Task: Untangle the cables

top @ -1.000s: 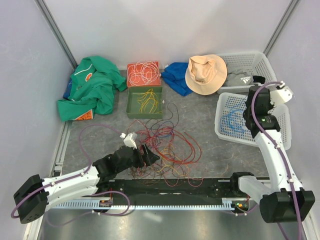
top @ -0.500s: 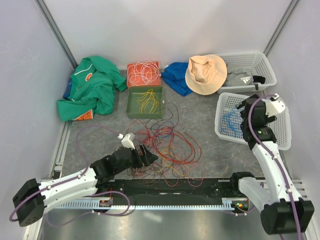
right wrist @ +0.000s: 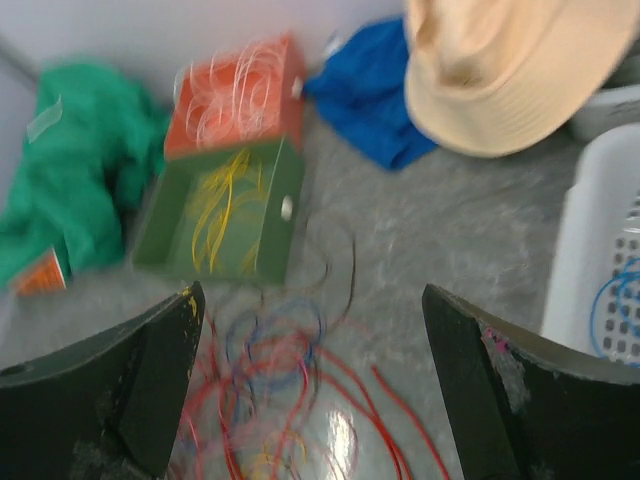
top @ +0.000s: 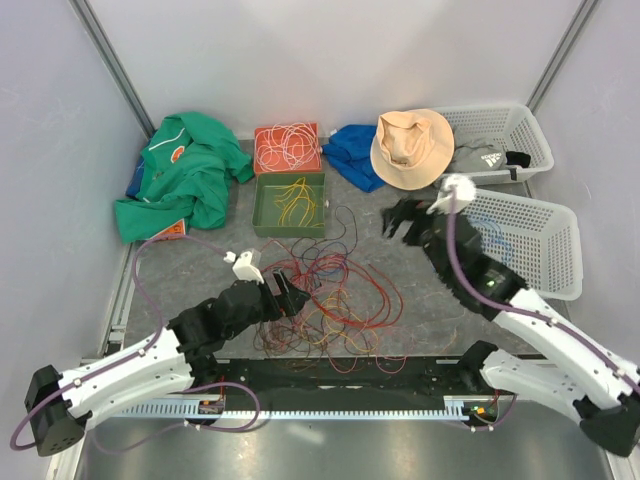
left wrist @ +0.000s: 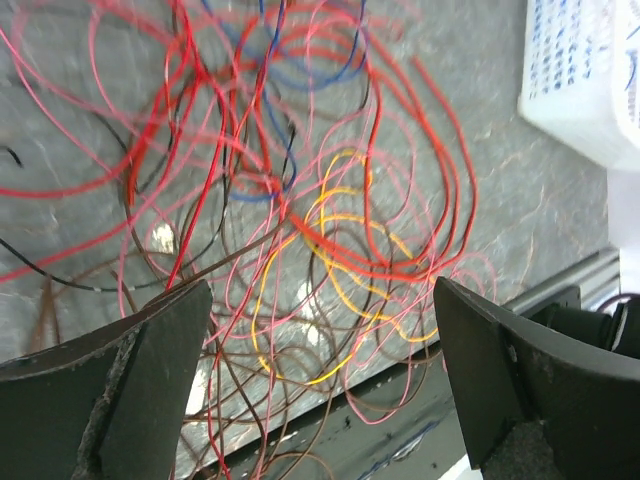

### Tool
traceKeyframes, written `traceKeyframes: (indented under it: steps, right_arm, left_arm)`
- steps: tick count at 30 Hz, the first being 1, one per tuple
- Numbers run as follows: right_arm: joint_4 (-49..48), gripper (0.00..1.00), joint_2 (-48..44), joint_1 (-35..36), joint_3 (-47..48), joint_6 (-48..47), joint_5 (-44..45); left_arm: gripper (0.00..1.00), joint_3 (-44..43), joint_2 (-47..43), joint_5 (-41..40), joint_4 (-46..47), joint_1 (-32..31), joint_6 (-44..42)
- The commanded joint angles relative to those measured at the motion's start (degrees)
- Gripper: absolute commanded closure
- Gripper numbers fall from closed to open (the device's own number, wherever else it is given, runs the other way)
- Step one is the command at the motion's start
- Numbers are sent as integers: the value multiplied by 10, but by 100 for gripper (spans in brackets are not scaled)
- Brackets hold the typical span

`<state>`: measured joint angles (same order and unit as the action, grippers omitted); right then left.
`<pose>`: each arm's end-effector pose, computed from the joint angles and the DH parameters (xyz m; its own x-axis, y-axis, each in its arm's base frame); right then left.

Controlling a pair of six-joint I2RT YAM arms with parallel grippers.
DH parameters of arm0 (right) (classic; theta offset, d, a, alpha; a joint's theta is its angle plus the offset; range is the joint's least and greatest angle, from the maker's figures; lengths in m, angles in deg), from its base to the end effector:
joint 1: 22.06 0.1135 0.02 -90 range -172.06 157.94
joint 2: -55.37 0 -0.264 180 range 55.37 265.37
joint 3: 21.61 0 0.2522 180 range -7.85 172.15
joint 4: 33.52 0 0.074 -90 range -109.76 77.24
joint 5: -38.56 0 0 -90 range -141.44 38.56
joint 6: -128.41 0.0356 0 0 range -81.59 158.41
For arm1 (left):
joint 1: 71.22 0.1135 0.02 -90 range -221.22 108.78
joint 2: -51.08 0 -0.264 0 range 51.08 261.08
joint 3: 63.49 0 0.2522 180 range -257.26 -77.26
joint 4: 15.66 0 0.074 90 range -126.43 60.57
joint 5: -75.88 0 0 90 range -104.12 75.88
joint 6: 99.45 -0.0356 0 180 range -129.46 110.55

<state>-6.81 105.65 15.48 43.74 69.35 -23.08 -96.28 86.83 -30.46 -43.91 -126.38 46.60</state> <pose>0.1673 0.1072 0.3609 -0.2232 0.3991 -0.8893 -0.0612 0.9048 0.4214 0.0940 -0.1175 0.1987 -0.7046 -0.3811 -0.5986 0.1175 0.7692 -0.6281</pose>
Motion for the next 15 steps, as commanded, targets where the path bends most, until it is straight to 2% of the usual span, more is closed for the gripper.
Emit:
traceKeyframes:
  steps: [1,6,9,15]
  right_arm:
    - [-63,2,37,126,-37,-111,36]
    - [-125,2,75,272,-105,-164,82]
    - [-176,2,78,327,-155,-171,108]
    - [-212,2,64,355,-185,-180,118]
  left_arm:
    - [0,-57,16,-55,-43,-2,-47]
    - [0,-94,46,-82,-50,-2,-67]
    - [0,-108,67,-89,-49,-2,-78]
    - [0,-133,94,-93,-55,-1,-80]
